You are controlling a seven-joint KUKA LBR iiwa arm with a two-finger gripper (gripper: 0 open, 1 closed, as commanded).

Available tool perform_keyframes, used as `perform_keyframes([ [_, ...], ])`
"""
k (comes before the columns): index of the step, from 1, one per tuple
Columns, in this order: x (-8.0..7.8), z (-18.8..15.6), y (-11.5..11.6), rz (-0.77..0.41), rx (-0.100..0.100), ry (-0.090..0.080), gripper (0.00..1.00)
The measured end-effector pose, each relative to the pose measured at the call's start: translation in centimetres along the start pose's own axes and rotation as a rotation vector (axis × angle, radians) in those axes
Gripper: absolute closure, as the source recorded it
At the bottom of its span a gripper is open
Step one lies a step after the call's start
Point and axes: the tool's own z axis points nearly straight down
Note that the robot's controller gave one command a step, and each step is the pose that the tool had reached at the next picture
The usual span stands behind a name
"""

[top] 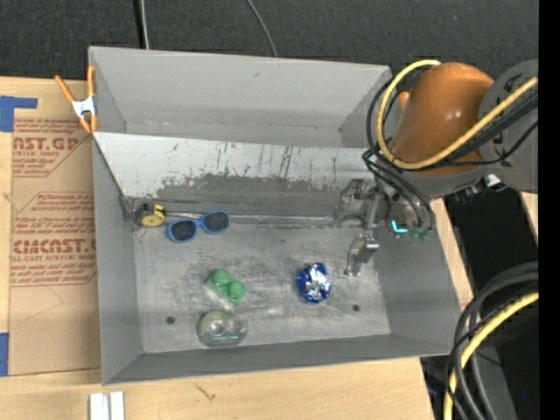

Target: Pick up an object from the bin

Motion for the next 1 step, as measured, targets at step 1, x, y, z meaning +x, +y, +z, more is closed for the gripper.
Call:
perform_keyframes([
  [1,1.38,11.06,6.77,-0.202,0.0,-0.01,0.0],
])
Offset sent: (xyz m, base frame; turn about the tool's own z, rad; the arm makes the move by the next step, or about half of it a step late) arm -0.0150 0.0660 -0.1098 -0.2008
